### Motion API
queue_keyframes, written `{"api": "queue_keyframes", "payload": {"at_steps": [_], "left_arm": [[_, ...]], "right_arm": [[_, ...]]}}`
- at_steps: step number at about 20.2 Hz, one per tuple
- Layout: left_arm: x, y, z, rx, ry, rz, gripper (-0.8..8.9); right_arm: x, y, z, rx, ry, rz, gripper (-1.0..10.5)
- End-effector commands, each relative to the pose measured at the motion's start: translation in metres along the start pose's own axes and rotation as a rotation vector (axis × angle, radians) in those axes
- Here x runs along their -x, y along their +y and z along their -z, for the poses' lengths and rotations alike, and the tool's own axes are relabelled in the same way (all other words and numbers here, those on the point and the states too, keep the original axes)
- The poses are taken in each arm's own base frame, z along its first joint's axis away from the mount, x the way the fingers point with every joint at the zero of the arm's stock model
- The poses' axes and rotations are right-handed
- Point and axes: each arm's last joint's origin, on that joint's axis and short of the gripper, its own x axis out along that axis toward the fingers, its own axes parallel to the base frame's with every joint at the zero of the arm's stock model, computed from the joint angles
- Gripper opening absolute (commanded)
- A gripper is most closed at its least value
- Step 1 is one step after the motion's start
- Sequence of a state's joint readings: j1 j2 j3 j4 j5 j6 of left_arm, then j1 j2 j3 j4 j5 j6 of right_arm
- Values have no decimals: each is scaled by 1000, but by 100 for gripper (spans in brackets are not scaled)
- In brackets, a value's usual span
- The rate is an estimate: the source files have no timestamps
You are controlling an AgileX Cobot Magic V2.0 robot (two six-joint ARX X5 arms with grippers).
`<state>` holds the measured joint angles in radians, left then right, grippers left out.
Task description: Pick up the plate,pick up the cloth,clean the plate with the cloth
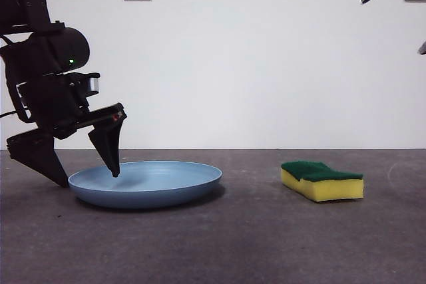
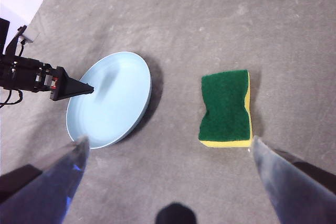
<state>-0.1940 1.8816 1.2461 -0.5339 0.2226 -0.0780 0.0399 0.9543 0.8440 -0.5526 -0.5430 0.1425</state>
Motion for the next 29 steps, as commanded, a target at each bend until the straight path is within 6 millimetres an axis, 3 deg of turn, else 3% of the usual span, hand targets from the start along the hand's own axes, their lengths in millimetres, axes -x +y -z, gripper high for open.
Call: {"api": "queue_keyframes", "payload": {"at_steps": [1, 3, 4, 8, 11, 16, 19, 24, 29], "left_arm": [[-18, -2, 9, -17, 66, -18, 292], [-19, -5, 9, -50, 68, -35, 33], [-19, -6, 9, -68, 68, -32, -14], [-19, -10, 9, -88, 69, -26, -7], [-7, -13, 7, -96, 37, -17, -7], [33, -22, 0, -131, -76, -10, -7], [70, -30, -1, -151, -165, -6, -7], [135, -43, 2, -192, -308, 1, -7], [165, -48, 14, -210, -349, -1, -7]], "right_arm": [[0, 1, -1, 5, -4, -3, 531], [0, 1, -1, 5, -4, -3, 531], [0, 1, -1, 5, -4, -3, 531], [0, 1, -1, 7, -5, -3, 531], [0, 1, -5, 27, -39, -9, 531], [-1, 1, -10, 54, -87, 0, 529], [-6, 2, -16, 91, -90, 73, 528], [-41, 7, -37, 132, 70, 119, 527], [-101, 11, -58, 251, 296, 204, 527]]}}
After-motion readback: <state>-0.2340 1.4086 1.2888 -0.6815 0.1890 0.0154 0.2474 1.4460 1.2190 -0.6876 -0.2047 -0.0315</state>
